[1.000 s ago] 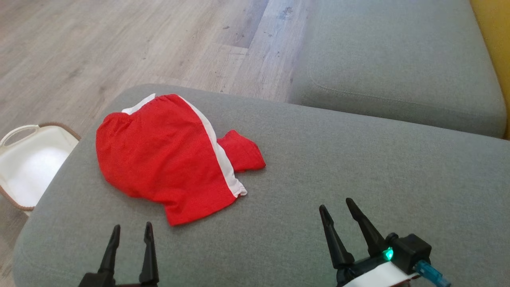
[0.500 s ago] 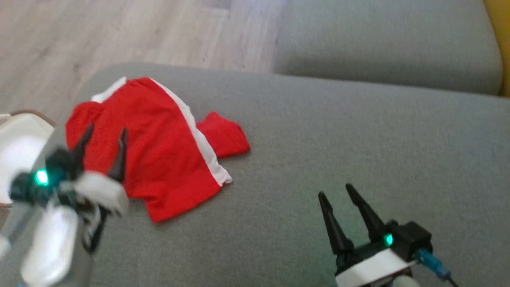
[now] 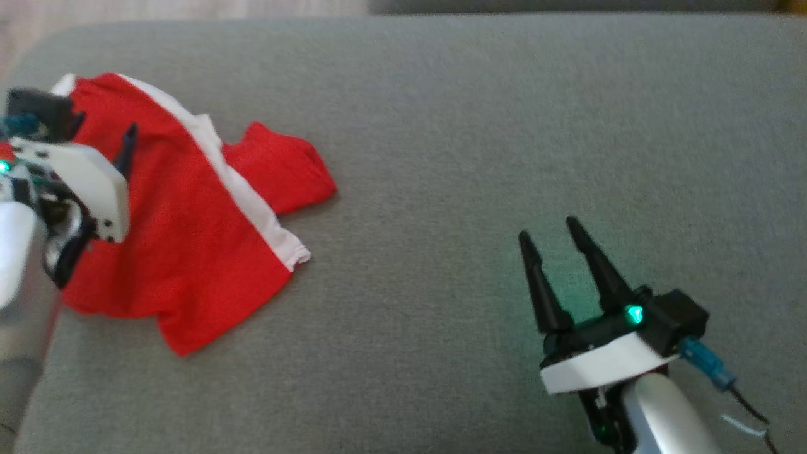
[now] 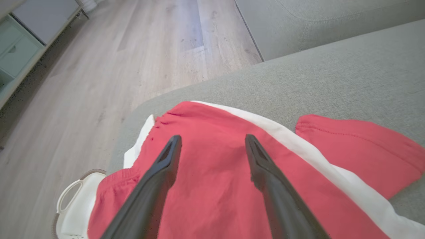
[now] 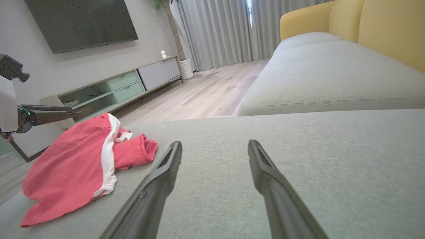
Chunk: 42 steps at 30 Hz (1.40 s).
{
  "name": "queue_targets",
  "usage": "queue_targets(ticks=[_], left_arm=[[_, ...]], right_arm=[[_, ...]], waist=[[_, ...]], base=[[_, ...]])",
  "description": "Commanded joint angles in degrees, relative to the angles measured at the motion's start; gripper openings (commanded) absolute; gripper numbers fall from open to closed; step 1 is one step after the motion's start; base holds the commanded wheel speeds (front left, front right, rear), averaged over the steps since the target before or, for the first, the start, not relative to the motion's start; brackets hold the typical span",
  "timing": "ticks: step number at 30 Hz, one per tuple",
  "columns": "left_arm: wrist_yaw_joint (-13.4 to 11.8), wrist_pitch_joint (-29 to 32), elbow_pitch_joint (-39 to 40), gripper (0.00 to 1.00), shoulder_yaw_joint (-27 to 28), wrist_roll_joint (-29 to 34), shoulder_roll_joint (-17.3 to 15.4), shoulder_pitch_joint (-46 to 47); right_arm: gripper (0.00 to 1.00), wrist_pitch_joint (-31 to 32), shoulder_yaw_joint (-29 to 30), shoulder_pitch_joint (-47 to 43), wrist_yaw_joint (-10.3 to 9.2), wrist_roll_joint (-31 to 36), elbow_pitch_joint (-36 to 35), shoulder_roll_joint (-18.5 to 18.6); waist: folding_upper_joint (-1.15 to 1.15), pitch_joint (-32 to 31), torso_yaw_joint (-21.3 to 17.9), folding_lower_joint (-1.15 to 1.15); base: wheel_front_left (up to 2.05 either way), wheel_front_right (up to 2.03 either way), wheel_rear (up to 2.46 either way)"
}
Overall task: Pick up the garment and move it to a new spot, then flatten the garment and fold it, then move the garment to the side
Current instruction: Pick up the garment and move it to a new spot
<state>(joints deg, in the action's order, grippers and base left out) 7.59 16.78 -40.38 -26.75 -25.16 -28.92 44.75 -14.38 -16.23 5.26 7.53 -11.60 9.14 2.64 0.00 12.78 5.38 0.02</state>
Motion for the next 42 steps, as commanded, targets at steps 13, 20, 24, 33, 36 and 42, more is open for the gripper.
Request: queue_targets(ticks=[13, 20, 24, 33, 36, 42], left_arm=[[-0.1, 9.25, -7.2, 1.0, -6.8, -11.25, -7.61, 11.16], [-0.1, 6.8, -9.88, 0.0, -7.31, -15.95, -6.55, 11.53], [-0.1, 0.91, -9.5, 0.0, -8.28, -16.17, -6.89, 11.65], [-0.1, -8.61, -5.72, 0.0, -9.56, -17.03, -8.27, 11.55], [-0.22, -13.69, -1.38, 0.0, -9.08, -16.86, -8.95, 11.56], [-2.38, -18.14, 7.97, 0.0, -8.08, -17.26, -8.86, 8.44]], right_arm=[[1.0, -0.62, 0.05, 4.16, -0.04, -1.7, -3.14, 0.23], [1.0, -0.62, 0.53, 4.43, -0.04, -1.76, -2.5, 0.23], [1.0, -0.62, 0.86, 3.9, -0.04, -1.9, -1.45, 0.23], [1.0, -0.62, 0.83, 1.34, -0.04, -2.93, -0.15, 0.23], [1.0, -0.62, 0.99, -0.25, -0.04, -3.53, 0.41, 0.23], [1.0, -0.62, 0.35, -2.31, -0.04, -5.04, 1.32, 0.23]], waist=[[0.0, 7.59, -4.58, -0.02], [0.0, 6.82, -4.61, -0.02], [0.0, 4.1, -4.25, -0.02], [0.0, -3.63, -2.33, -0.02], [0.0, -6.83, -1.14, -0.02], [0.0, -10.99, -0.86, -0.02]], base=[[0.0, 0.0, 0.0], [0.0, 0.0, 0.0], [0.0, 0.0, 0.0], [0.0, 0.0, 0.0], [0.0, 0.0, 0.0], [0.0, 0.0, 0.0]])
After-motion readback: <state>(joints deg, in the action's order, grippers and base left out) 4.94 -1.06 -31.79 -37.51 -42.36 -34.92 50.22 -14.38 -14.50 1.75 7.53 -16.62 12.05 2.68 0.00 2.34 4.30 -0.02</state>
